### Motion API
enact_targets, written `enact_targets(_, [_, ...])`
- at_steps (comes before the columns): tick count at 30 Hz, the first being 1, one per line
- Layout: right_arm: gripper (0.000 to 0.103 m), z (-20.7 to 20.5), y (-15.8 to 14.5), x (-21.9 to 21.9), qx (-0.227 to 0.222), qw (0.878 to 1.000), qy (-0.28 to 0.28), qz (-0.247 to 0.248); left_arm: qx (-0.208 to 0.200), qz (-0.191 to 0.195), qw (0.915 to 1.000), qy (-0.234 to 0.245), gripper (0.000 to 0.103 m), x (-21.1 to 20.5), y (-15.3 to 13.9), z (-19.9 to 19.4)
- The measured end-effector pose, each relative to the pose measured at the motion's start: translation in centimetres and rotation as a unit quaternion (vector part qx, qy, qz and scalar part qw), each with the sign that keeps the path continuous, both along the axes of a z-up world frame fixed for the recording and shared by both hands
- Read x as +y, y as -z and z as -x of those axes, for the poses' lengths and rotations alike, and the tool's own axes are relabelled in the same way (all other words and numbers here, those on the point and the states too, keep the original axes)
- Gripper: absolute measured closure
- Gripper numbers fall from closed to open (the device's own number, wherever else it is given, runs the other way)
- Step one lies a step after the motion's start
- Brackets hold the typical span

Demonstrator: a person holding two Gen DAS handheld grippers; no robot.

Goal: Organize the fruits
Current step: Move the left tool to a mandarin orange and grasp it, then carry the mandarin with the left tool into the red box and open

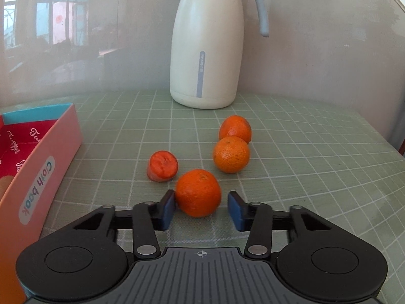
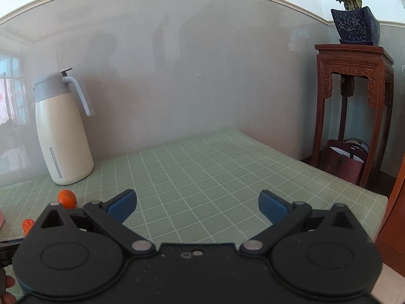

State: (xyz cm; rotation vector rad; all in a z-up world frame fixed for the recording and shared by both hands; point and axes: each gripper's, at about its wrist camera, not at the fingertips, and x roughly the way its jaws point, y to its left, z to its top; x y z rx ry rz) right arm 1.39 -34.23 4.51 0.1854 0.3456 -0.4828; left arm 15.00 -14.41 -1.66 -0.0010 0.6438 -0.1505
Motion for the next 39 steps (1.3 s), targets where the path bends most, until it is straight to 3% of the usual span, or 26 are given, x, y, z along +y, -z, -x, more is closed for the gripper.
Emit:
enact_targets(11, [0.000,-0.2,0.1,0.3,0.003,1.000,-0.009,0.000,-0.003,0.010,0.9999,-0.005,0.064,0.9,-0.3,0.4])
enact_targets(19, [0.000,-0.3,0.1,0.5,0.006,1.000,-0.011,0.000,-0.030,0.015,0.9994,-0.011,0.064,3.2,-2.7,1.8])
enact_targets(29, [0.000,-1.1,0.2,2.3,0.011,0.999,-0.029,0.011,-0.055,0.010,0.9975,-0.044,0.064,9.1,-5.3,3.9])
enact_targets(39, [0.000,-2.4,0.2,5.4,0.019,0.998,-0.061,0.026,-0.066,-0.004,0.9912,-0.115,0.064,16.9,-5.8,5.0])
